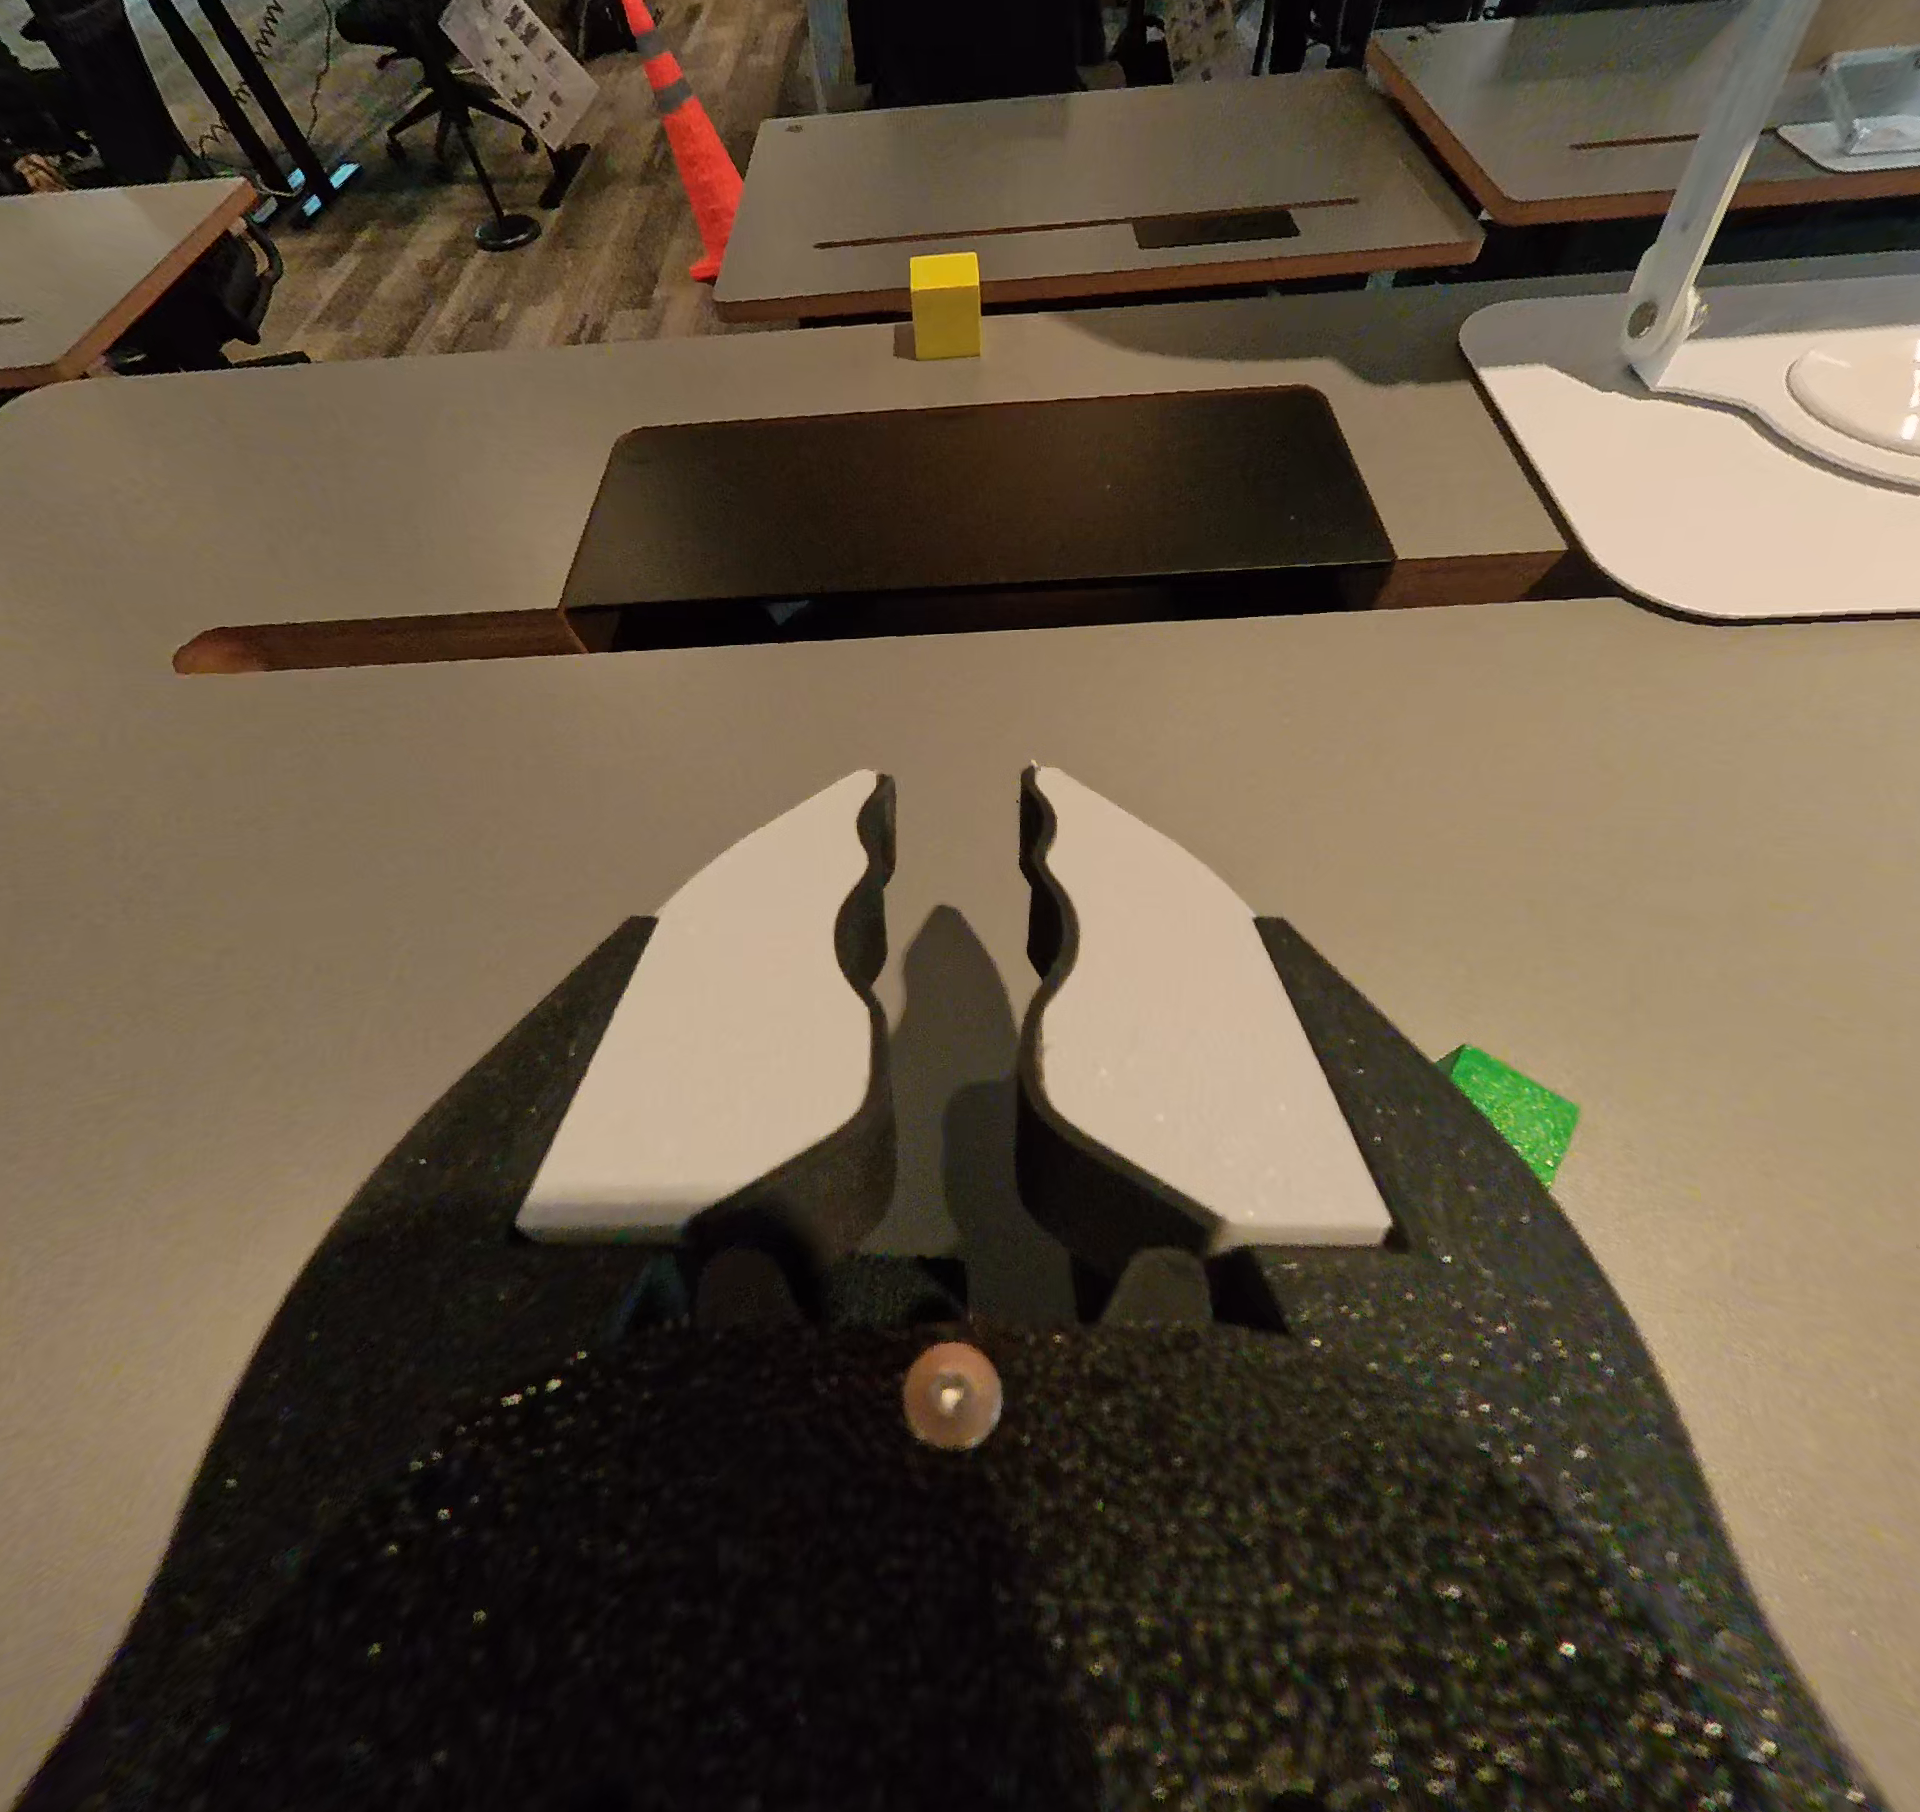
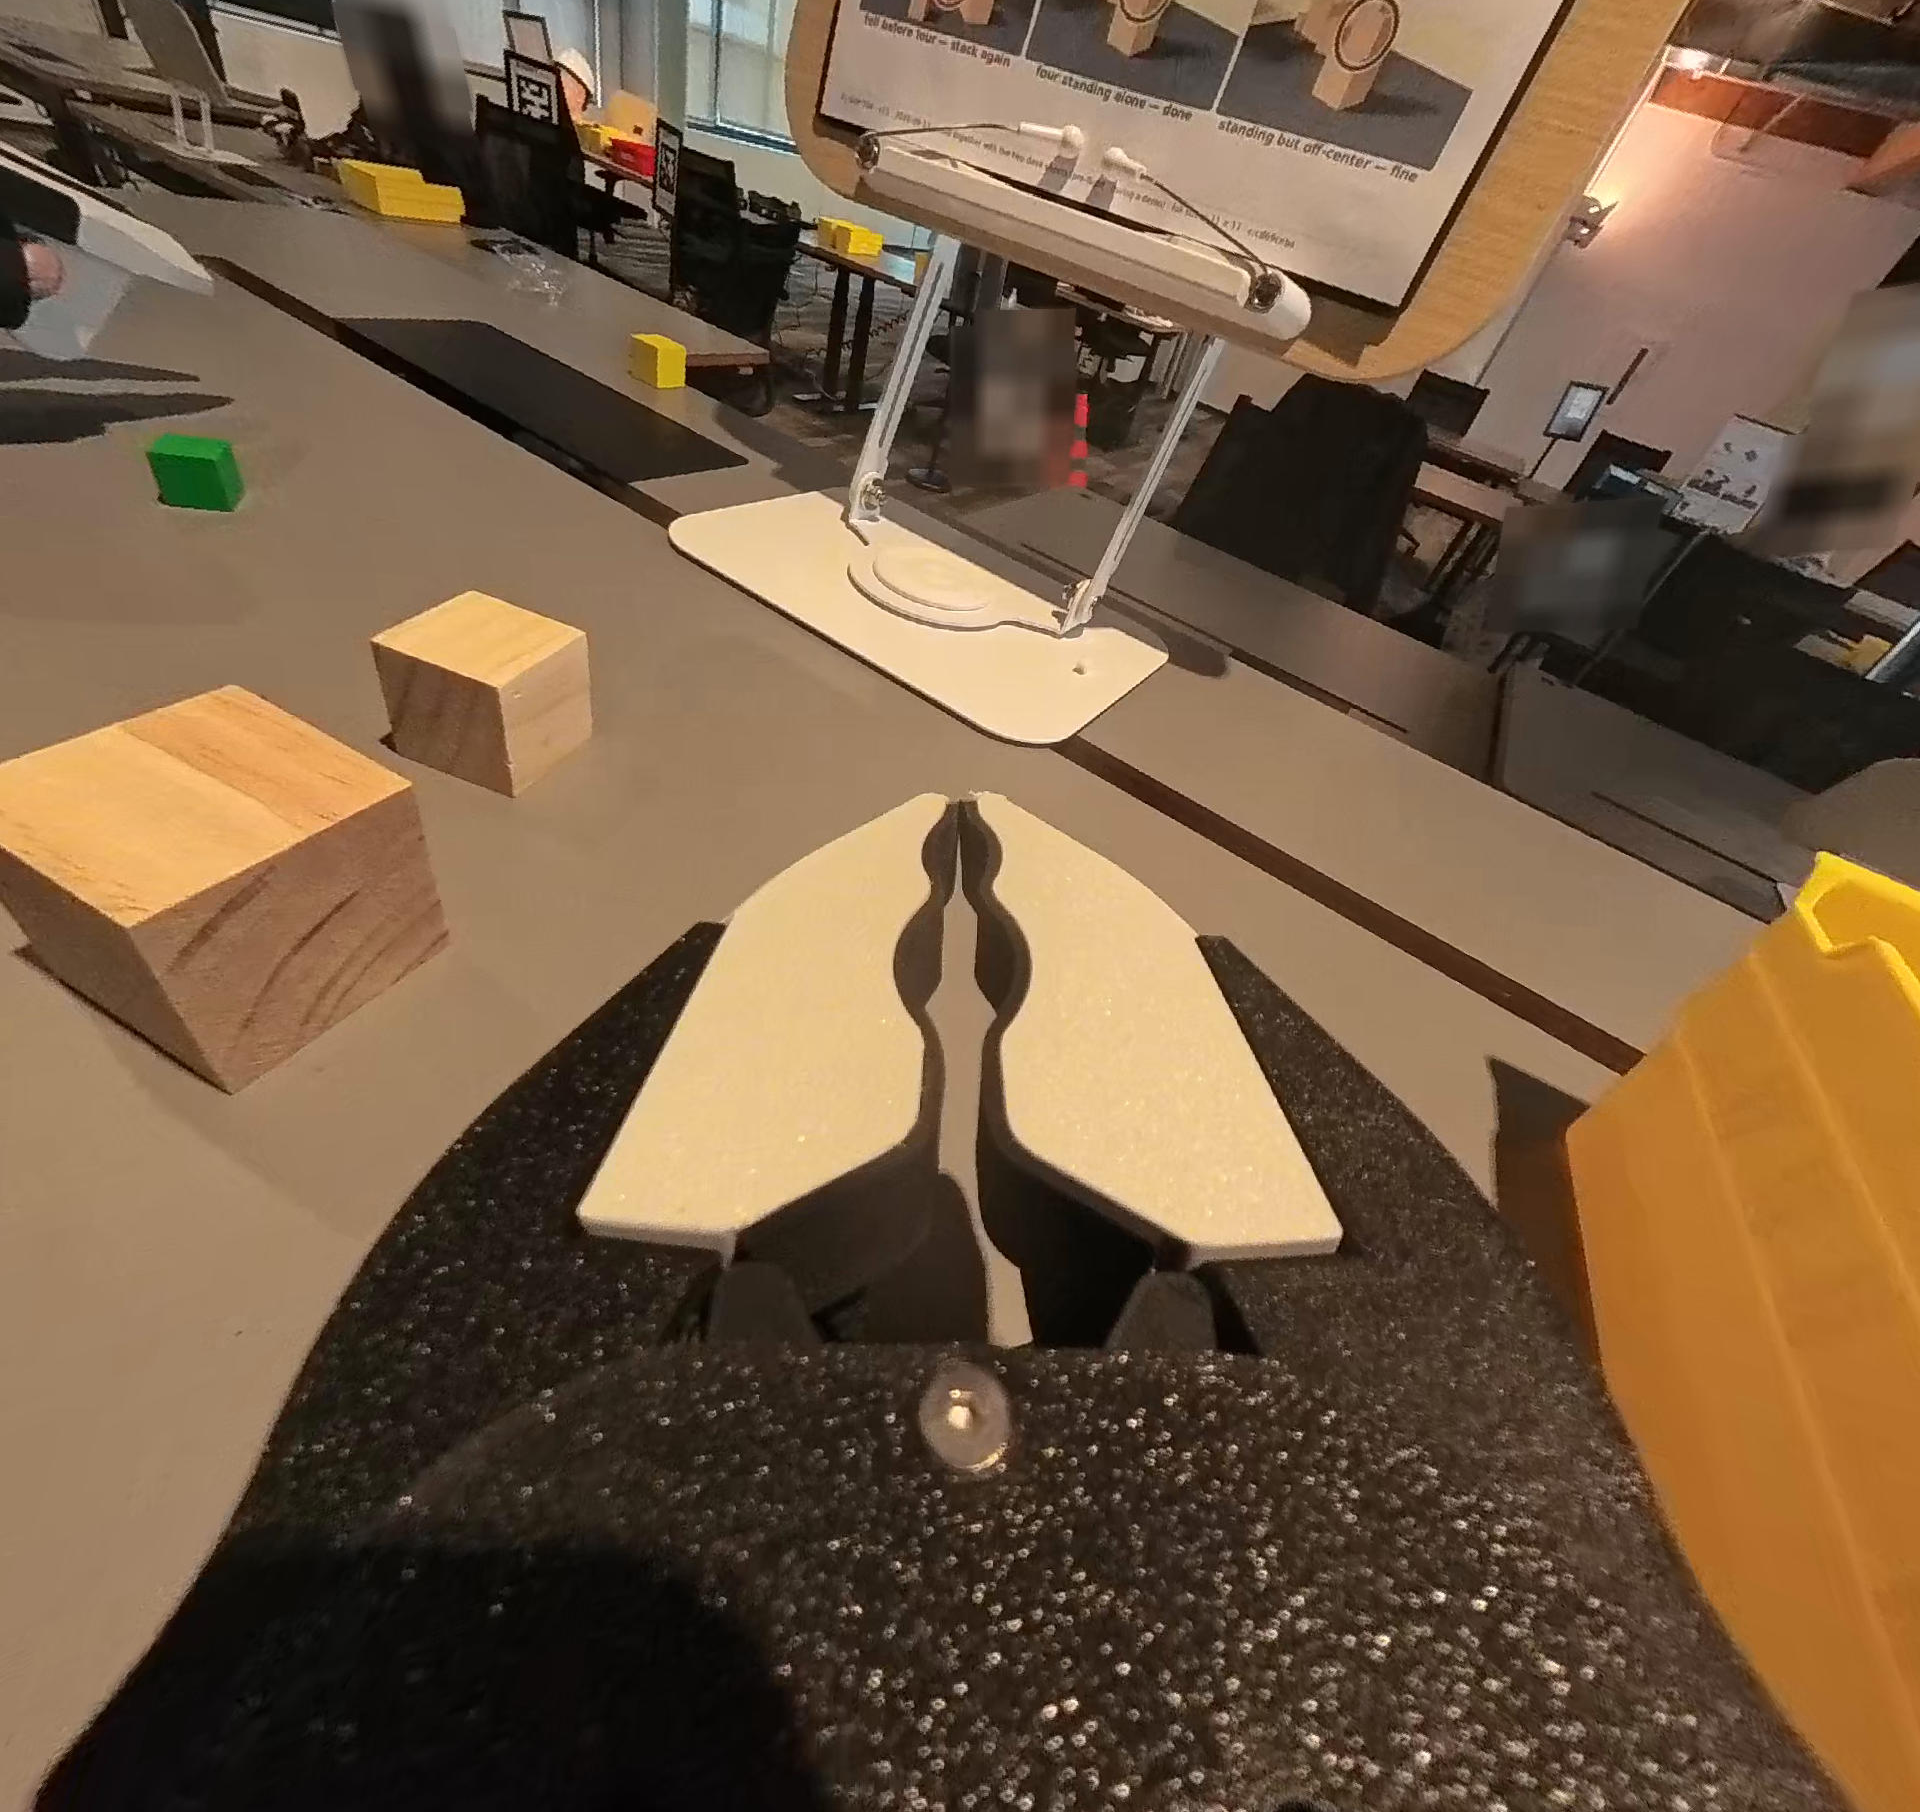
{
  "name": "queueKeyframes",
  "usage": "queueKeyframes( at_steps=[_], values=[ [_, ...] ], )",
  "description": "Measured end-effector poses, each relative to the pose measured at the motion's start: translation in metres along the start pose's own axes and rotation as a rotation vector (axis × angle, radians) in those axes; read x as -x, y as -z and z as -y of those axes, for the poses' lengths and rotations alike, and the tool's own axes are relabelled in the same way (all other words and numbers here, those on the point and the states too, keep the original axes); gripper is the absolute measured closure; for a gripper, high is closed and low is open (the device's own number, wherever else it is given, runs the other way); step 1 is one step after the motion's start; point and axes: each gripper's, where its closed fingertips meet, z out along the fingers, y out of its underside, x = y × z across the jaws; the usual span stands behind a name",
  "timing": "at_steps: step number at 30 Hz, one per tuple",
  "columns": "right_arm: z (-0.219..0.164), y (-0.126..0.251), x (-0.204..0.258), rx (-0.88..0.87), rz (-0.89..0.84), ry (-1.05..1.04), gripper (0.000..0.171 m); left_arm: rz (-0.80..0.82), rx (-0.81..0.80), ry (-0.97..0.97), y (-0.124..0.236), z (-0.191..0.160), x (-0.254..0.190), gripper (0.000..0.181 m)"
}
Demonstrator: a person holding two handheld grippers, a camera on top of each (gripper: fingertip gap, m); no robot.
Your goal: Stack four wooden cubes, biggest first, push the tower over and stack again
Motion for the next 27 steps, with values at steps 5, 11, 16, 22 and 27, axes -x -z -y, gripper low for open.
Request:
queueKeyframes(
  at_steps=[5,11,16,22,27],
  values=[
    [-0.001,-0.001,0.001,0.009,0.005,0.007,0.171,-0.023,0.024,-0.008,-0.002,-0.003,-0.003,0.158],
    [-0.002,-0.002,0.004,0.016,0.013,0.027,0.171,-0.116,0.093,-0.073,-0.01,-0.011,-0.019,0.156],
    [-0.004,-0.004,0.008,0.032,0.02,0.052,0.171,-0.143,0.061,-0.162,-0.018,-0.003,-0.028,0.154],
    [-0.005,-0.005,0.013,0.043,0.018,0.101,0.171,-0.026,-0.16,-0.175,-0.057,0.05,-0.012,0.142],
    [-0.006,-0.006,0.015,0.047,0.03,0.113,0.171,0.019,-0.155,-0.146,-0.121,0.079,0.006,0.127]
  ],
)
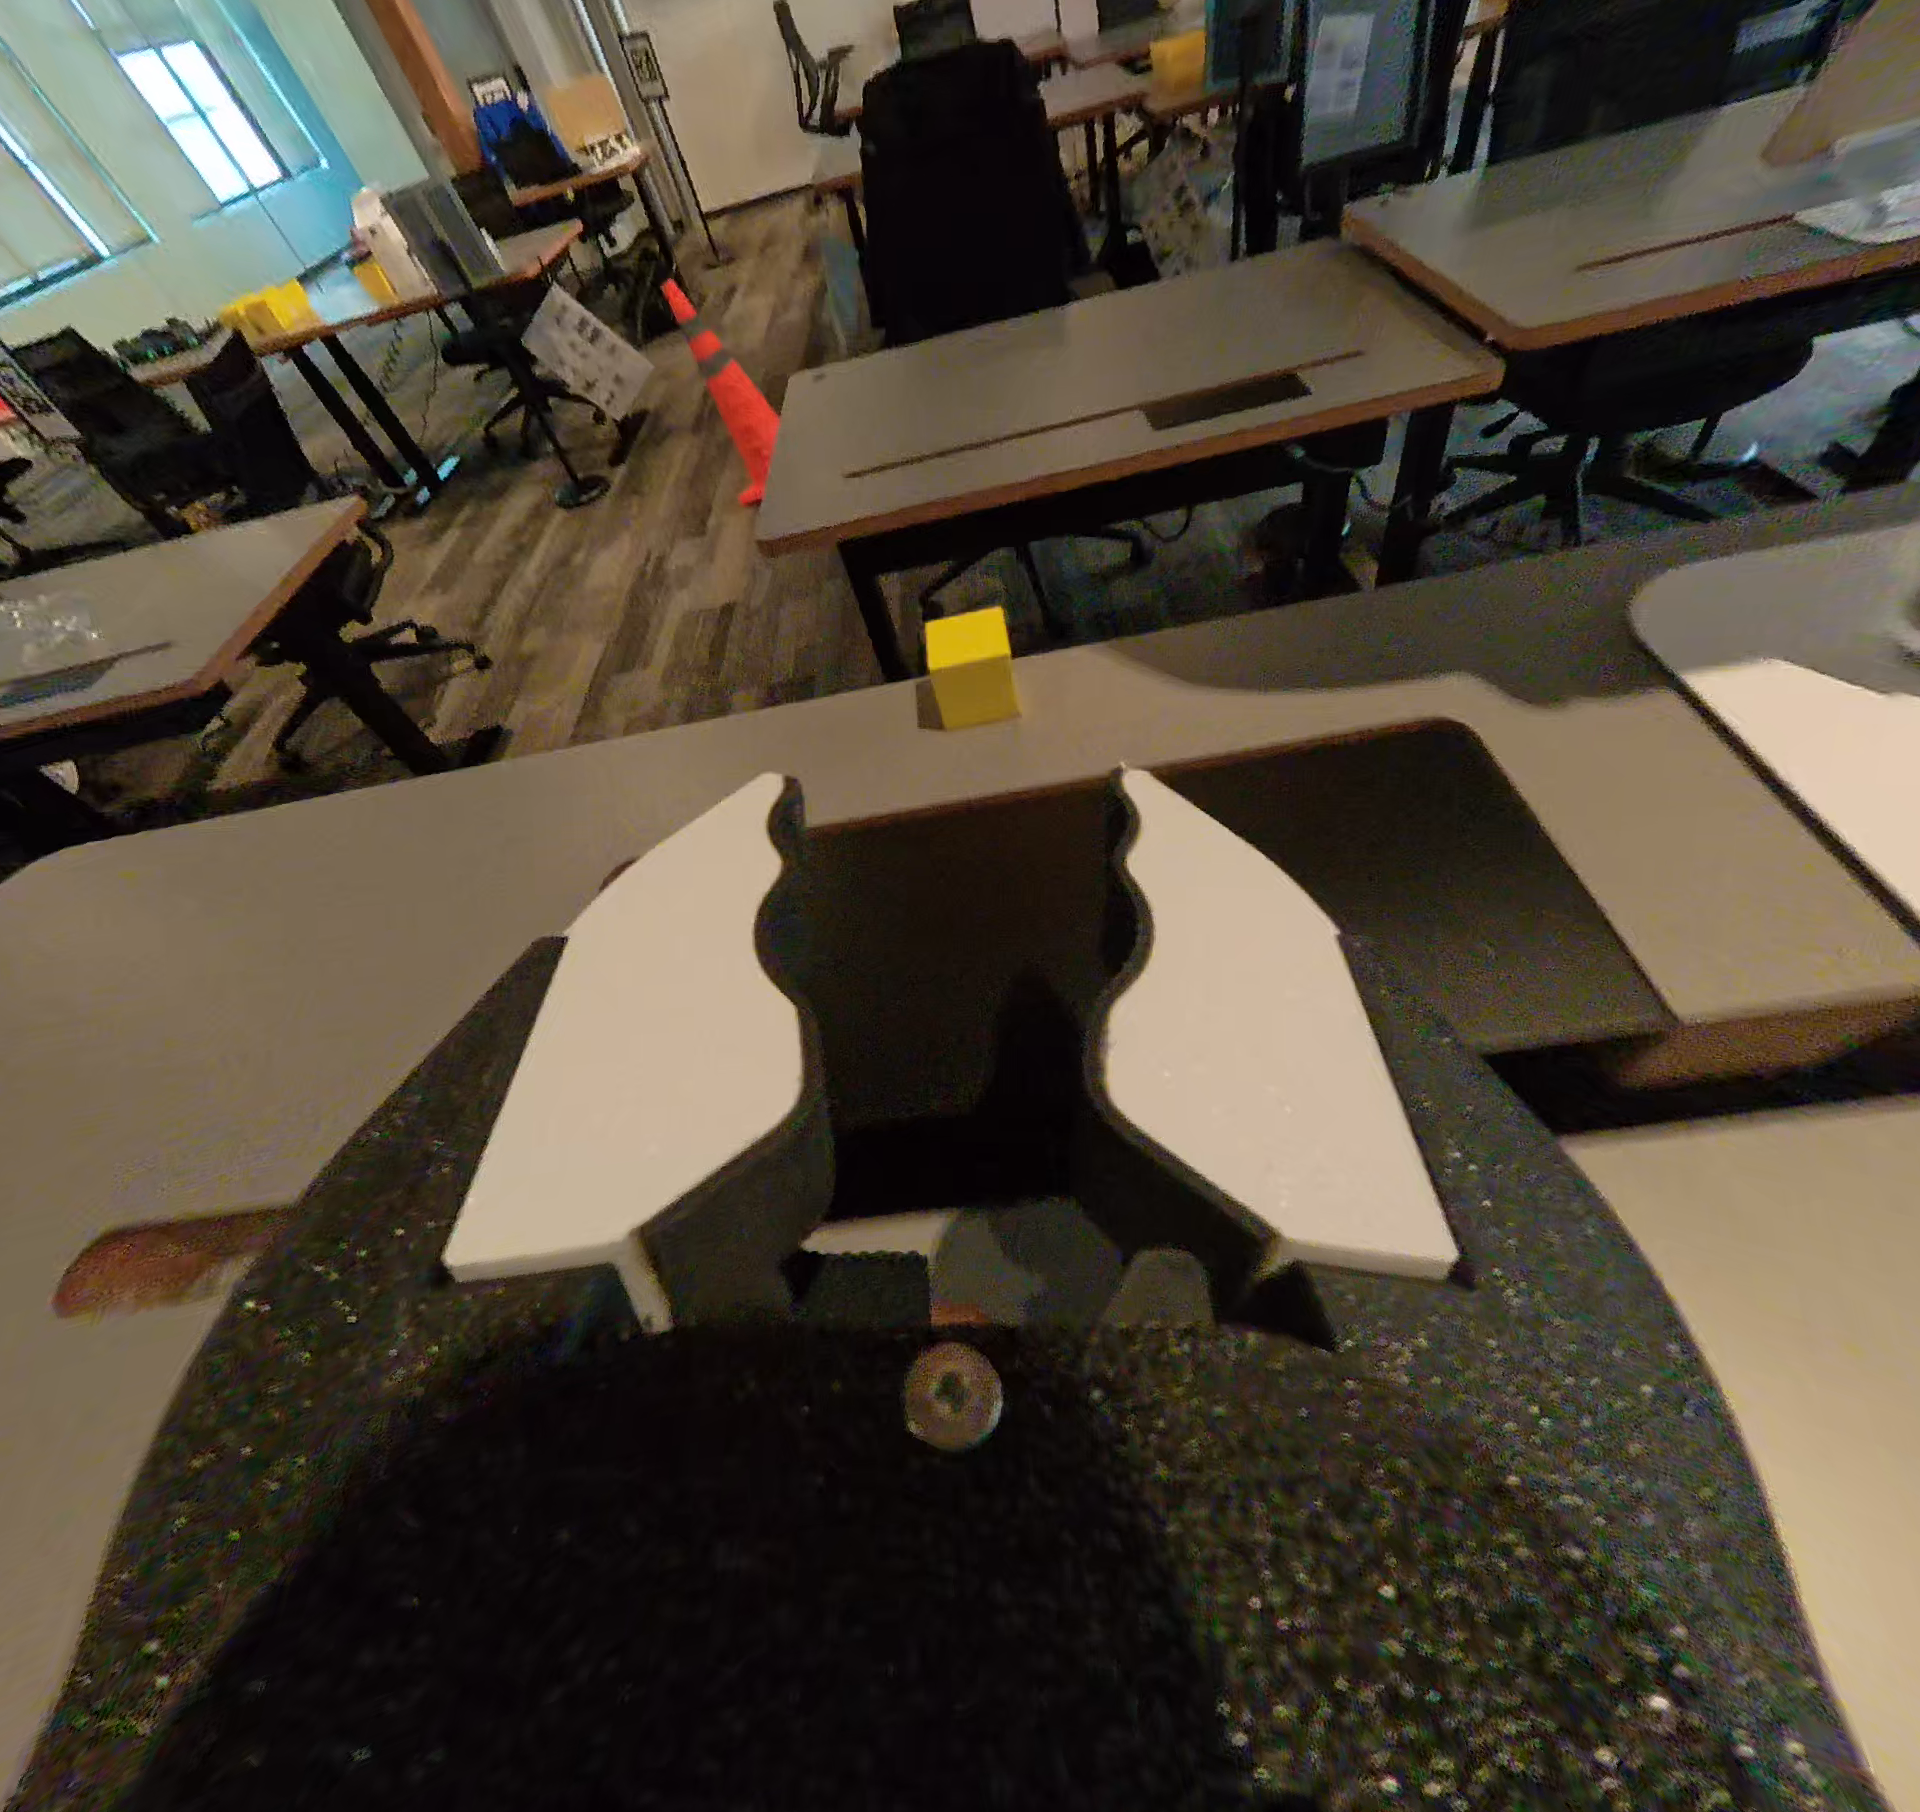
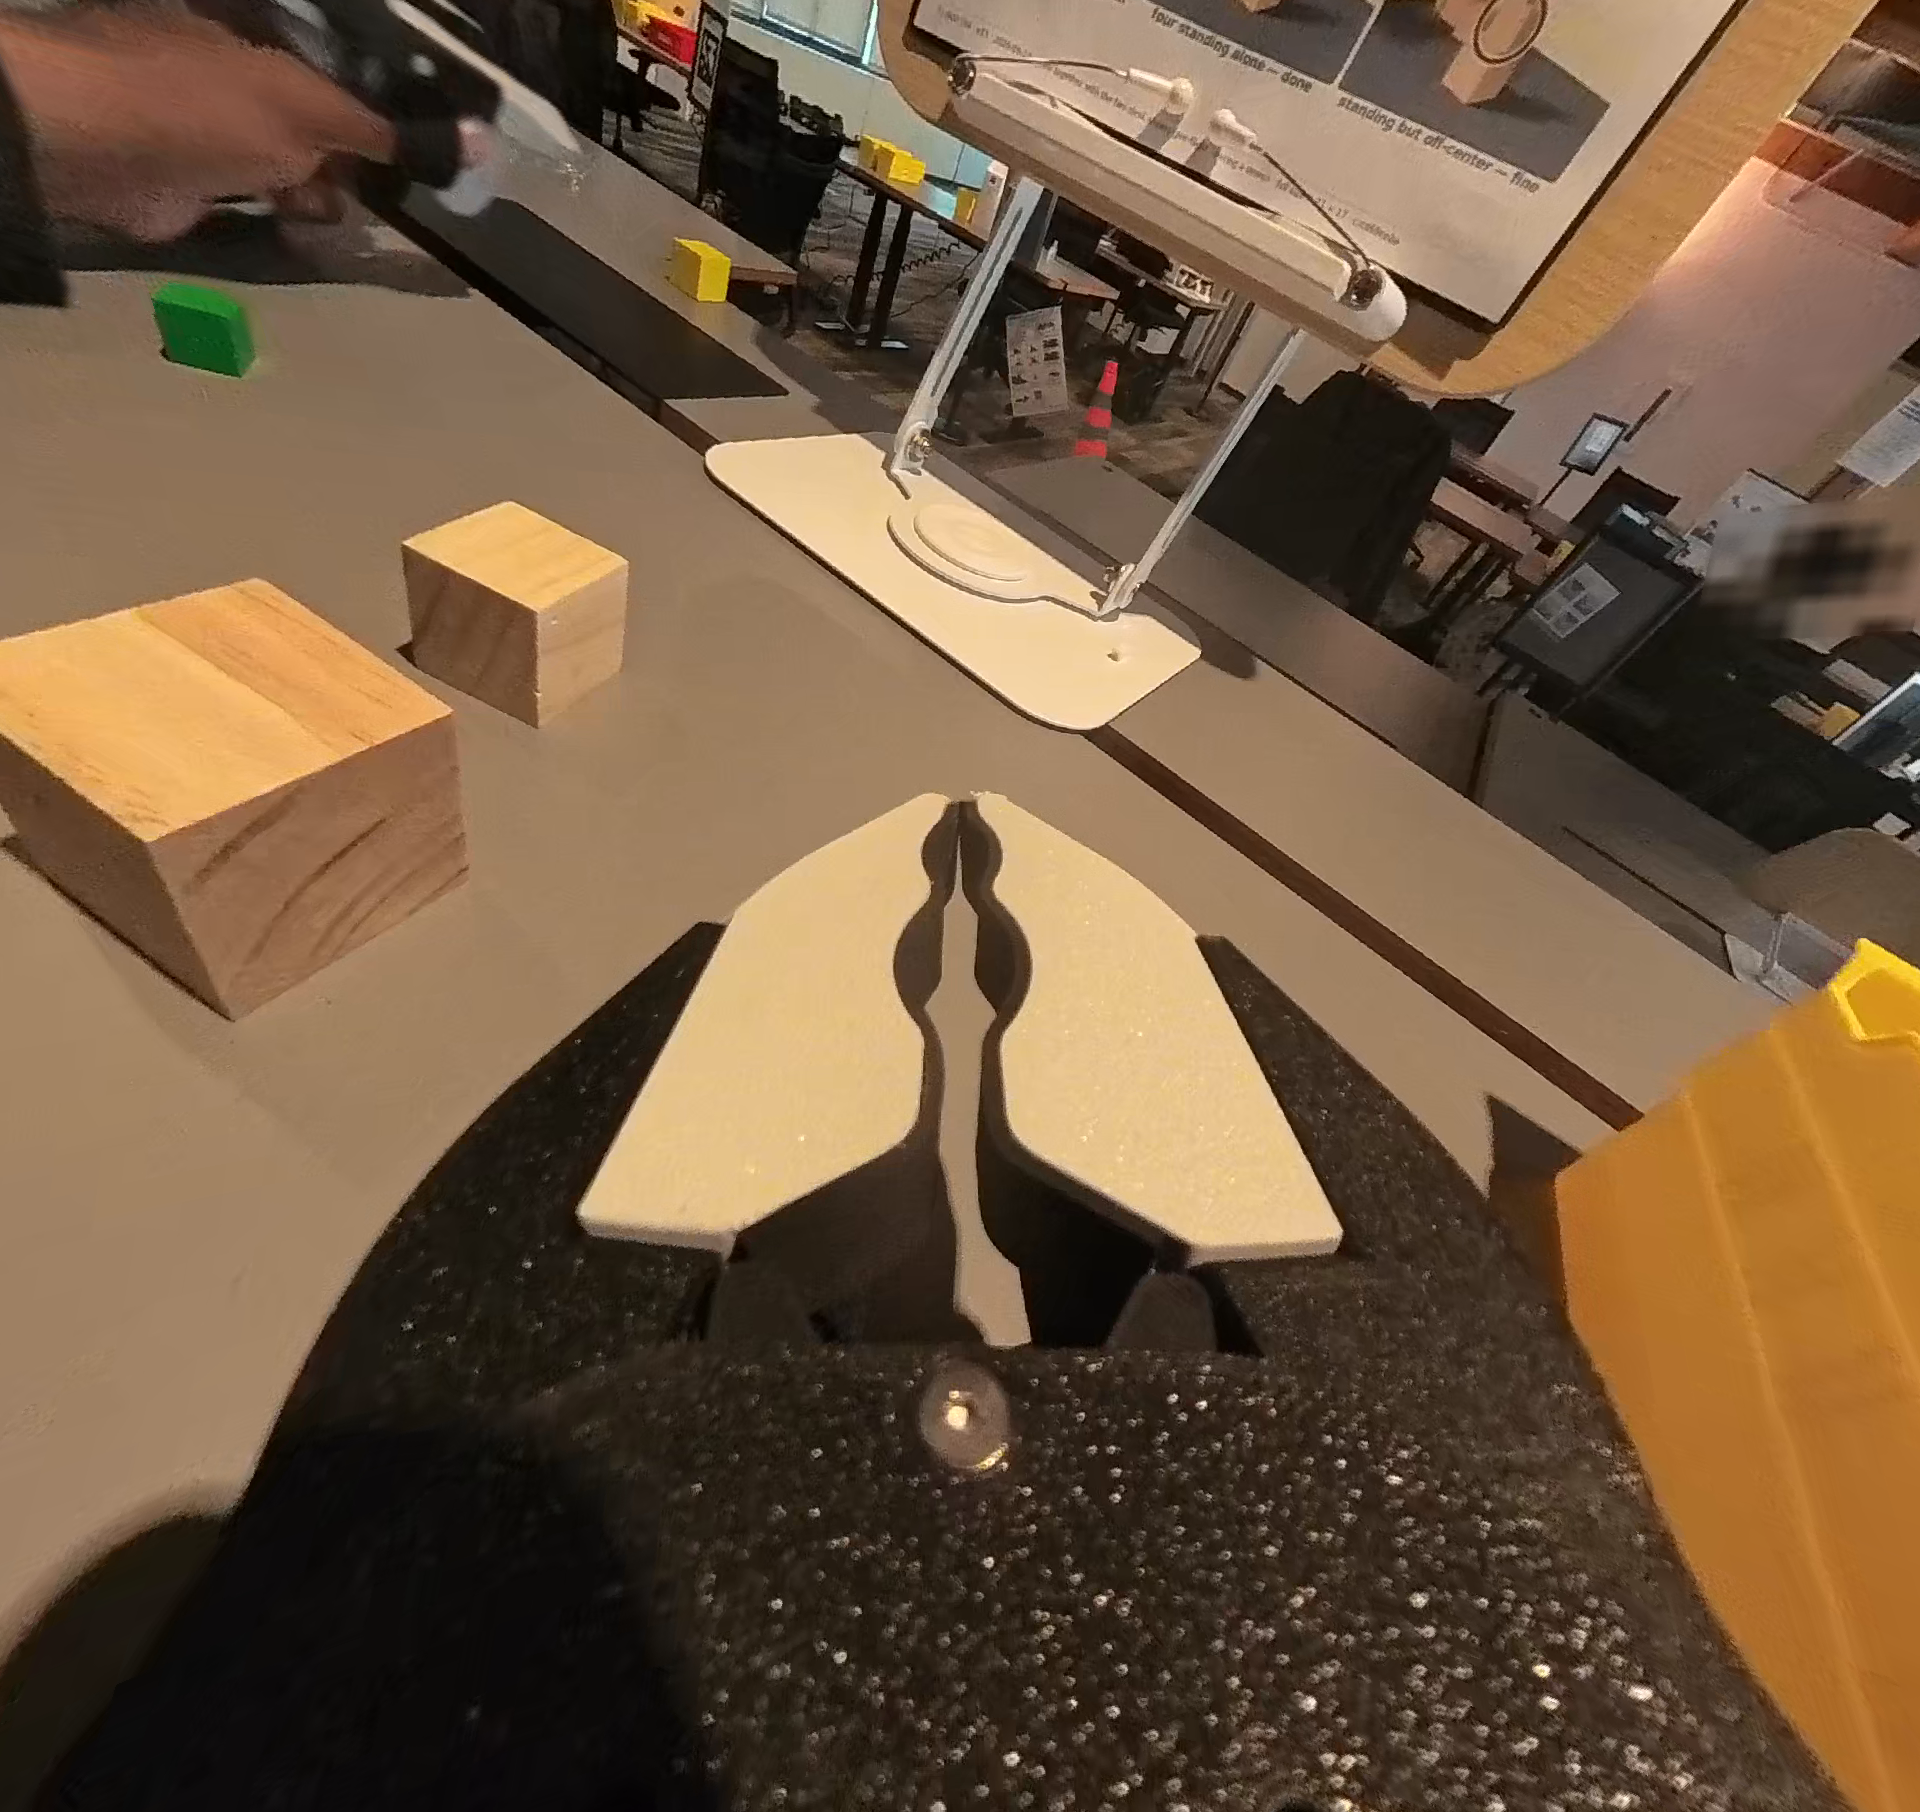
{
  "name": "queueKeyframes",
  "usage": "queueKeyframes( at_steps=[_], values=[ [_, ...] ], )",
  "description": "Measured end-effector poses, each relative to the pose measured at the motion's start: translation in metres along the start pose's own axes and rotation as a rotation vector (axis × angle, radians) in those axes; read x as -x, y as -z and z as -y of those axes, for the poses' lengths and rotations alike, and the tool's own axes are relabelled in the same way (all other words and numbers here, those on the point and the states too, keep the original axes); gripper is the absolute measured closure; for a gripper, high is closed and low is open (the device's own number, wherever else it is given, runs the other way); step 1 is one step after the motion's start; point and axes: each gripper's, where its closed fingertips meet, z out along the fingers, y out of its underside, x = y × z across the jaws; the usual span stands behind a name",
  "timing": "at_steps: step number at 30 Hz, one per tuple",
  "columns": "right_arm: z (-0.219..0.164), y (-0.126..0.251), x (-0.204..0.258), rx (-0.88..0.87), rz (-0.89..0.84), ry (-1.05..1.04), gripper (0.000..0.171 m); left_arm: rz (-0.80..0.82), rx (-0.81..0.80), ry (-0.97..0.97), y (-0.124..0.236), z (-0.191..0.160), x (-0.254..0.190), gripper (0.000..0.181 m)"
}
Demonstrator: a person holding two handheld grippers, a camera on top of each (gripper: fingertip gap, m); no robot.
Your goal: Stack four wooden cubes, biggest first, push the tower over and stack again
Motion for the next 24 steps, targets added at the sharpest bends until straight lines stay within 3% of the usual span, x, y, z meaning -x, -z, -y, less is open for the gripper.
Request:
queueKeyframes(
  at_steps=[9,12,18,20,22,24],
  values=[
    [0.0,-0.002,0.004,0.004,0.014,0.029,0.171,-0.126,0.278,0.03,-0.097,-0.013,-0.006,0.112],
    [-0.001,-0.003,0.007,0.012,0.013,0.058,0.171,-0.121,0.415,-0.025,-0.109,-0.027,-0.012,0.109],
    [-0.006,-0.006,0.019,0.049,0.012,0.17,0.171,-0.059,0.475,-0.019,-0.126,-0.028,-0.011,0.108],
    [-0.007,-0.007,0.021,0.062,0.007,0.198,0.171,-0.061,0.495,0.036,-0.131,-0.029,-0.01,0.121],
    [-0.008,-0.007,0.022,0.064,0.006,0.212,0.171,-0.104,0.509,0.09,-0.132,-0.031,-0.012,0.152],
    [-0.008,-0.007,0.021,0.063,0.004,0.206,0.171,-0.166,0.501,0.127,-0.128,-0.031,-0.016,0.152]
  ],
)
